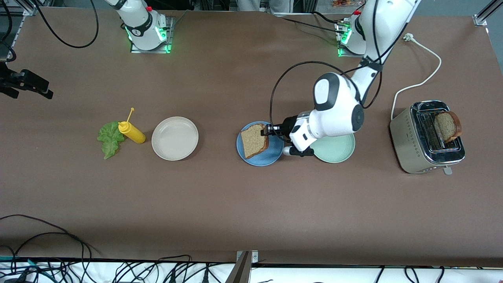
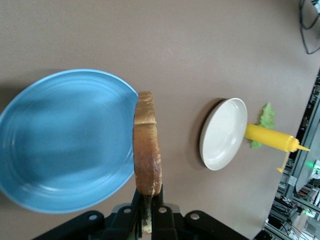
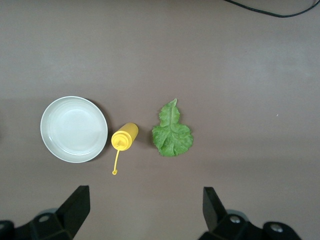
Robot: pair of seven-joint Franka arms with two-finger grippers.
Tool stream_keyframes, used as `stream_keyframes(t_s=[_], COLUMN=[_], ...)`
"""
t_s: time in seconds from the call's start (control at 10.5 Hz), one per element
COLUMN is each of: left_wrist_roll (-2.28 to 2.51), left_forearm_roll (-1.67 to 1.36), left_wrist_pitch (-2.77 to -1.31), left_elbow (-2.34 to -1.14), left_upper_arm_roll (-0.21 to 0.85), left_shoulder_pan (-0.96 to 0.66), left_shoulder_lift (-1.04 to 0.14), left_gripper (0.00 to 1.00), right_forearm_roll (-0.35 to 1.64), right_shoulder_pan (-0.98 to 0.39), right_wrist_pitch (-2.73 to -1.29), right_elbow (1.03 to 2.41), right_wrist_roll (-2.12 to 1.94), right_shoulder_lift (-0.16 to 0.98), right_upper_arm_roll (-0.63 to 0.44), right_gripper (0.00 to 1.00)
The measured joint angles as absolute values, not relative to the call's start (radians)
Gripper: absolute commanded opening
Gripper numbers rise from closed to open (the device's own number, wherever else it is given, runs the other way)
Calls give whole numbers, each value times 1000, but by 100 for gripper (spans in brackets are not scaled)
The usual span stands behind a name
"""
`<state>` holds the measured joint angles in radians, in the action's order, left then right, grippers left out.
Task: Make sandwich in blue plate with both arms
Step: 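Lift the bread slice out and lower it onto the blue plate, then return the left gripper to the toaster while the right gripper reaches the lettuce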
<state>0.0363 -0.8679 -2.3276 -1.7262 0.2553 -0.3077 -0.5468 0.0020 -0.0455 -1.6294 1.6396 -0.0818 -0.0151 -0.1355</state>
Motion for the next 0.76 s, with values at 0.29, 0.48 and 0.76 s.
stream_keyframes(t_s=[0.29,0.48,0.76], left_wrist_roll=[35,26,20], left_forearm_roll=[-868,-868,-868], left_wrist_pitch=[-2368,-2368,-2370], left_elbow=[-1714,-1710,-1707], left_upper_arm_roll=[253,248,235], left_shoulder_pan=[-330,-329,-327], left_shoulder_lift=[-612,-629,-630], left_gripper=[0,0,100], right_forearm_roll=[2,2,2], right_shoulder_pan=[-46,-46,-46], right_wrist_pitch=[-1629,-1629,-1629], right_elbow=[1640,1640,1640], right_wrist_roll=[-82,-82,-82], right_shoulder_lift=[-15,-15,-15], right_upper_arm_roll=[-135,-135,-135], right_gripper=[100,100,100])
